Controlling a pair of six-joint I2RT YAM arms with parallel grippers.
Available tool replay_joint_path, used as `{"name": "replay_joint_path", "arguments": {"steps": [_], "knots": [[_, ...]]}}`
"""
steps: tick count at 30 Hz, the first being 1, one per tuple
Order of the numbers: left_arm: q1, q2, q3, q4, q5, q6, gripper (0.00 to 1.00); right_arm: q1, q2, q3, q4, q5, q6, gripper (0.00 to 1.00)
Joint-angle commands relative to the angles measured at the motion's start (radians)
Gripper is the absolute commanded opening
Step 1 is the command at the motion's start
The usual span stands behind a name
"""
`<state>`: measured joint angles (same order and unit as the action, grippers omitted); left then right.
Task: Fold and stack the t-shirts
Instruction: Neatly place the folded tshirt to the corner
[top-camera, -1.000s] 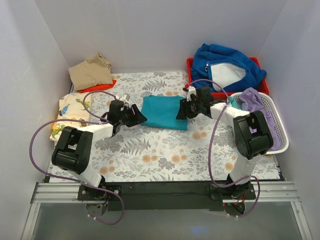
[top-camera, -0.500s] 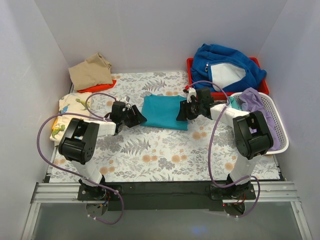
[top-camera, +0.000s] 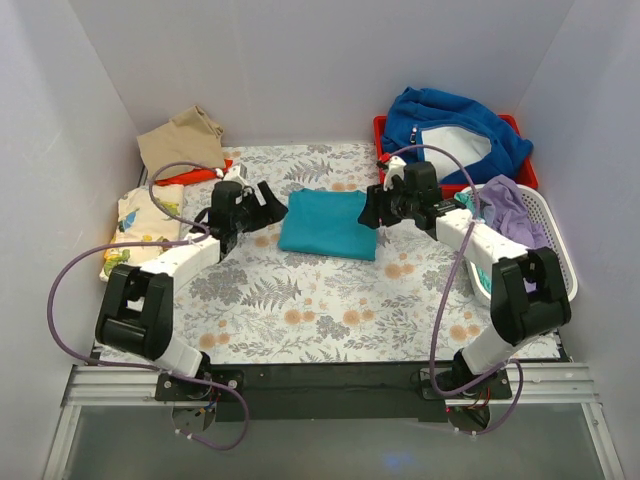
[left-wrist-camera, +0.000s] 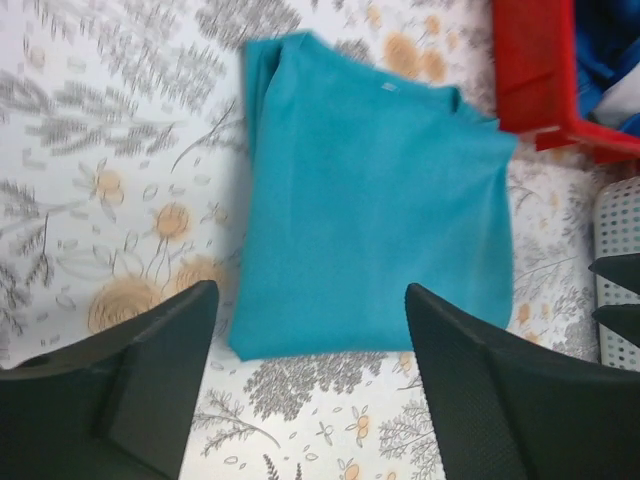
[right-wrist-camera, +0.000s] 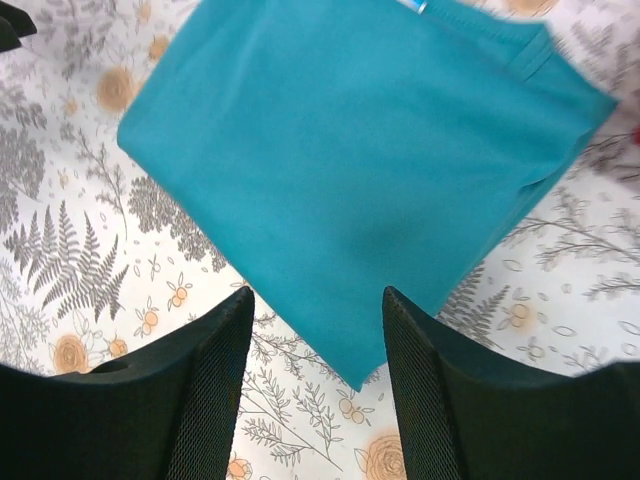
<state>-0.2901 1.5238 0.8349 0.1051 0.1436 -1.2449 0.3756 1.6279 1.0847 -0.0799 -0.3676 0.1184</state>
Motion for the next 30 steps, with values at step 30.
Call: {"name": "replay_joint_path", "arguments": {"steps": [30], "knots": [[0.092,0.578,0.389,-0.077,0.682,0.326,0.84,-0.118,-0.203,-0.062,-0.069,0.088,-0.063,0.65]]}}
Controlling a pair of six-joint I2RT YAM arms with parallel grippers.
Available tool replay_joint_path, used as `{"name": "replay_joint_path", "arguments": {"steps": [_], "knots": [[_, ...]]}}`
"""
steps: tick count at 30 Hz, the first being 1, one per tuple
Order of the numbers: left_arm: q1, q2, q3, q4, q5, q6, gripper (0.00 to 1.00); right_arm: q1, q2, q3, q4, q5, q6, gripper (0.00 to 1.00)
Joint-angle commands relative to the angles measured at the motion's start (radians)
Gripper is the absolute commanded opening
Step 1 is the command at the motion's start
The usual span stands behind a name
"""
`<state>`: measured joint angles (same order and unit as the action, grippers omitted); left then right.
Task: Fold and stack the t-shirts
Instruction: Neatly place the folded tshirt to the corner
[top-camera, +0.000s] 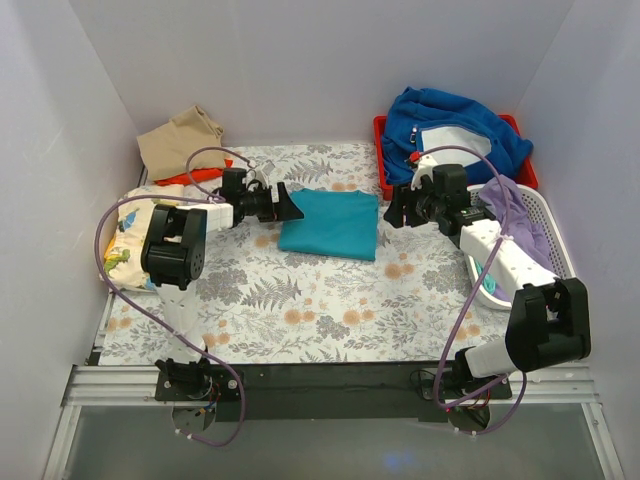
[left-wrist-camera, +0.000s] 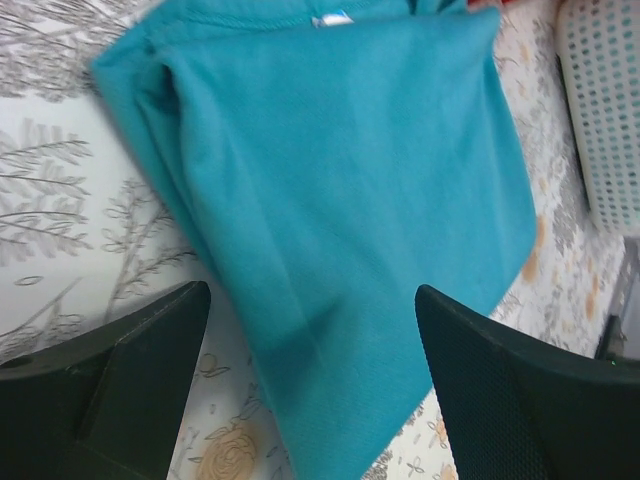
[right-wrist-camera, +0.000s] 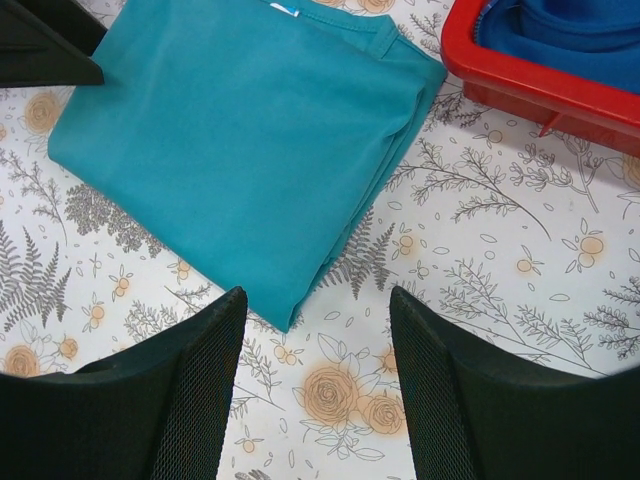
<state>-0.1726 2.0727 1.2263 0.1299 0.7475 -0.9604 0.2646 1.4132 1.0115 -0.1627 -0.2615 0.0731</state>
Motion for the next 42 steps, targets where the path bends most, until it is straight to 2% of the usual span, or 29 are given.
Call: {"name": "replay_joint_path", "arguments": {"steps": [1,8,11,12,13,14,15,24,29,37,41,42], "knots": [[-0.042,0.038,0.004,-0.117,0.085,0.046,0.84,-0.008,0.015,0.013,0.014,-0.021,-0.018,0.65],[-0.145,0.124,0.029,-0.161,0.084,0.045,0.82,-0.011,0.030,0.004,0.015,-0.042,-0.013,0.65],[-0.168,0.150,0.039,-0.136,0.104,0.002,0.66,-0.011,0.024,-0.002,0.015,-0.042,-0.013,0.65],[-0.172,0.153,0.044,-0.107,0.114,-0.011,0.47,-0.011,0.021,-0.007,0.015,-0.041,-0.013,0.65],[-0.179,0.161,0.051,-0.090,0.121,-0.026,0.34,-0.013,0.018,-0.010,0.014,-0.042,-0.013,0.65],[-0.182,0.167,0.082,-0.085,0.128,-0.043,0.26,-0.013,0.020,-0.011,0.014,-0.044,-0.013,0.65],[-0.185,0.173,0.100,-0.085,0.136,-0.049,0.01,-0.014,0.017,-0.017,0.014,-0.041,-0.012,0.65],[-0.200,0.221,0.329,-0.111,0.164,-0.120,0.00,-0.016,0.007,-0.031,0.014,-0.047,-0.013,0.65],[-0.177,0.170,0.461,-0.300,0.095,-0.019,0.00,-0.018,0.013,-0.034,0.014,-0.053,-0.015,0.65],[-0.058,0.059,0.697,-0.593,-0.184,0.230,0.00,-0.018,0.030,-0.027,0.015,-0.068,-0.013,0.64],[-0.010,0.134,0.918,-0.780,-0.310,0.383,0.00,-0.018,0.043,-0.016,0.015,-0.082,-0.015,0.64],[0.001,0.182,1.034,-0.808,-0.327,0.408,0.00,-0.019,0.046,-0.011,0.015,-0.091,-0.015,0.64]]}}
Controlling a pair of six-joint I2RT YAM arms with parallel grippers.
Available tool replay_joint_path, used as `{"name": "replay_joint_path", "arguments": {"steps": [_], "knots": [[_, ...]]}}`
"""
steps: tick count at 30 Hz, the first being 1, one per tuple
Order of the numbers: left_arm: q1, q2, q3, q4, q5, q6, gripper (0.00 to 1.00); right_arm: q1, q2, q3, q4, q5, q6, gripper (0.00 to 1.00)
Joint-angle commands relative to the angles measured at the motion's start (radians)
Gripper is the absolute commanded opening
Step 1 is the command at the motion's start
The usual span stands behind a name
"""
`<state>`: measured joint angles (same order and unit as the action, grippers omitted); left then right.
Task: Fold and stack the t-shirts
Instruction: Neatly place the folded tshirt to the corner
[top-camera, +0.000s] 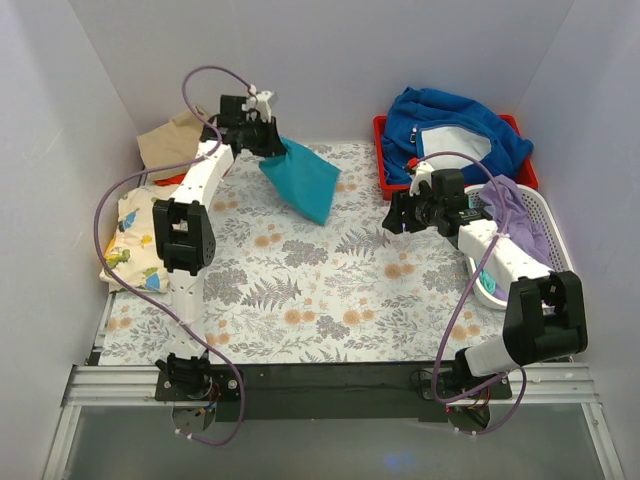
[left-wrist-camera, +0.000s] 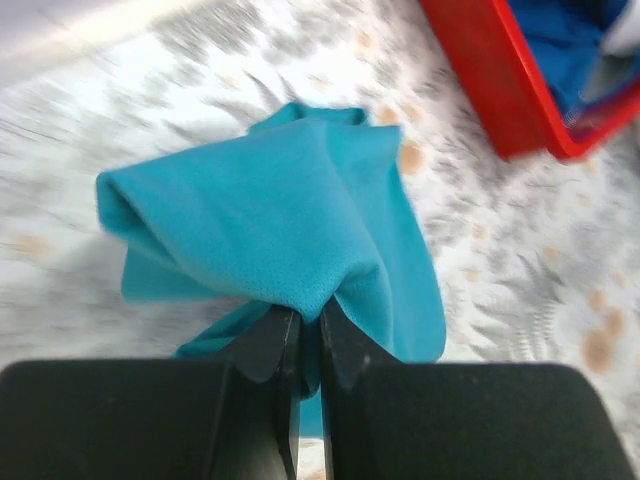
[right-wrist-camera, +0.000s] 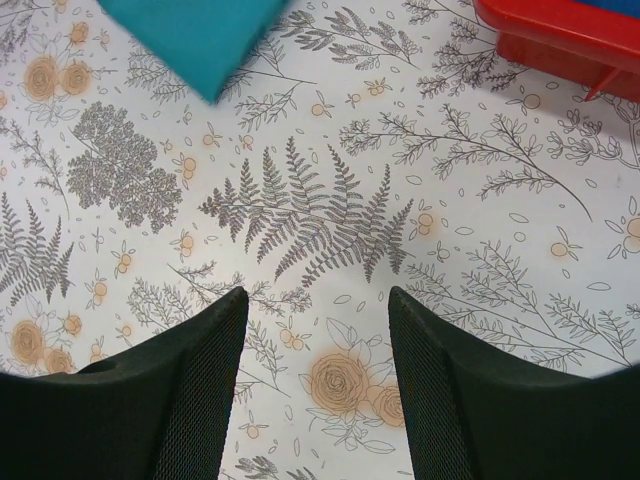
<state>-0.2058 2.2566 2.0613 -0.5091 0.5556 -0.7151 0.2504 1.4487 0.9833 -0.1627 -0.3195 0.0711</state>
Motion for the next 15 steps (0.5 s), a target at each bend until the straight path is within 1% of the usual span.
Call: {"name": "replay_joint_path", "arguments": {"steps": [1,3,4,5,6,9,11,15], "knots": [[0.058,0.021,0.238,-0.186,-0.167,0.202,0.00,-0.007,0.012,0.018,0.015,-0.038,-0.011,0.64],[0.103,0.031,0.270,-0.135,-0.158,0.203,0.00,-0.005,0.015,0.017,0.017,-0.039,-0.010,0.64],[0.144,0.037,0.284,-0.105,-0.157,0.215,0.00,-0.005,0.016,0.014,0.017,-0.039,-0.011,0.64],[0.160,0.049,0.304,-0.098,-0.184,0.229,0.00,-0.007,0.019,0.015,0.017,-0.041,-0.011,0.64],[0.176,0.082,0.360,-0.092,-0.195,0.241,0.00,-0.007,0.024,0.017,0.017,-0.044,-0.008,0.64],[0.270,0.133,0.443,-0.086,-0.220,0.240,0.00,-0.005,0.048,0.023,0.020,-0.061,-0.010,0.64],[0.305,0.133,0.428,-0.071,-0.218,0.232,0.00,-0.005,0.062,0.035,0.019,-0.066,-0.011,0.64],[0.374,0.141,0.387,-0.045,-0.273,0.263,0.00,-0.005,0.114,0.058,0.020,-0.096,-0.010,0.64]]}}
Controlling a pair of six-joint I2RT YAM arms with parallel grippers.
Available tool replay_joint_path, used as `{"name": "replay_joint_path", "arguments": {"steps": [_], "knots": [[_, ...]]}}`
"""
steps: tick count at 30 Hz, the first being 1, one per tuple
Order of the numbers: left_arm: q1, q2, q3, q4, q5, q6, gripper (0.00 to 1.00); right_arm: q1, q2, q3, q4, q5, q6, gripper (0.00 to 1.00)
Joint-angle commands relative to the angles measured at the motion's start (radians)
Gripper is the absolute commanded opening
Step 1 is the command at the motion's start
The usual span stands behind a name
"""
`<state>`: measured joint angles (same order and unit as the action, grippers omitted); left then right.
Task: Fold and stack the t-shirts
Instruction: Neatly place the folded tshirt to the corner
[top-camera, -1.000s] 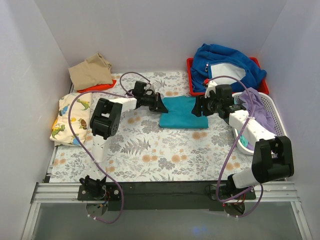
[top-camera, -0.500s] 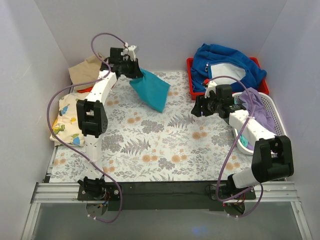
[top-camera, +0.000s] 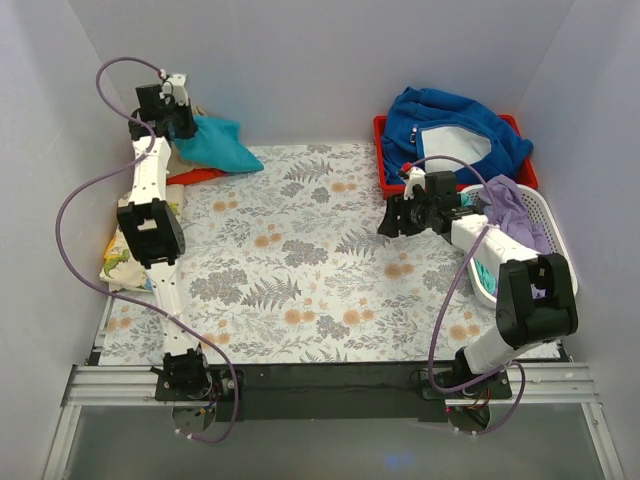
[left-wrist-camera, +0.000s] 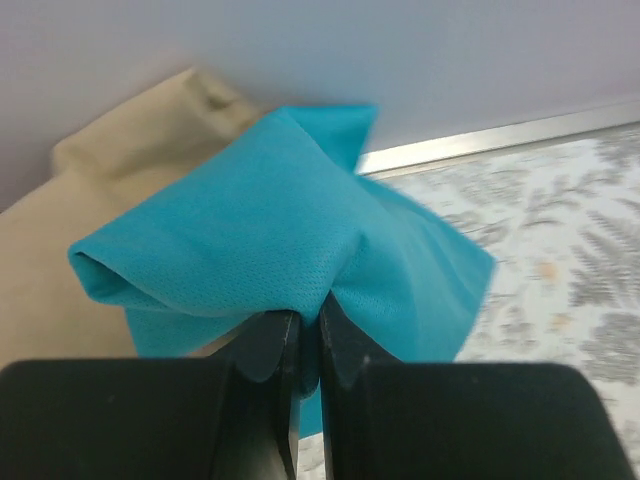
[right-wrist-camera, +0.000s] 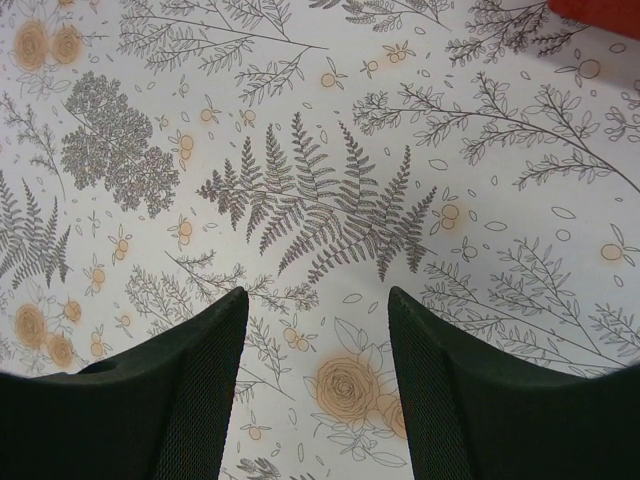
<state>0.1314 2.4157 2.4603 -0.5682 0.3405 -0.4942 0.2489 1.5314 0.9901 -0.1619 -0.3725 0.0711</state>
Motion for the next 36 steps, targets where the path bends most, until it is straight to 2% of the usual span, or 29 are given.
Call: {"name": "replay_joint_path", "arguments": {"steps": [1,9,17,19,21,23,30,35,36], "knots": [[0.051,-0.017,-0.021,0.027,-0.069,0.043,0.00,-0.003,0.042,0.056,0.018,-0.049,-0.004,0.64],[0.204,0.009,-0.021,0.105,-0.009,0.008,0.00,-0.003,0.108,0.071,0.039,-0.117,0.027,0.63],[0.244,0.034,-0.053,0.151,-0.001,-0.029,0.01,-0.003,0.131,0.065,0.052,-0.152,0.042,0.63],[0.246,0.033,-0.084,0.160,0.000,-0.056,0.17,-0.002,0.131,0.065,0.053,-0.161,0.045,0.63],[0.244,0.017,-0.113,0.159,0.063,-0.075,0.52,-0.003,0.128,0.059,0.058,-0.163,0.047,0.63],[0.234,-0.007,-0.162,0.159,0.071,-0.099,0.77,-0.002,0.128,0.058,0.061,-0.166,0.049,0.63],[0.143,-0.125,-0.270,0.093,0.110,-0.165,0.79,0.001,0.101,0.035,0.085,-0.181,0.067,0.63],[0.036,-0.275,-0.359,0.042,0.048,-0.207,0.80,0.003,0.044,-0.001,0.090,-0.177,0.070,0.64],[-0.010,-0.341,-0.436,0.044,0.020,-0.196,0.80,0.003,0.032,-0.010,0.090,-0.175,0.068,0.64]]}}
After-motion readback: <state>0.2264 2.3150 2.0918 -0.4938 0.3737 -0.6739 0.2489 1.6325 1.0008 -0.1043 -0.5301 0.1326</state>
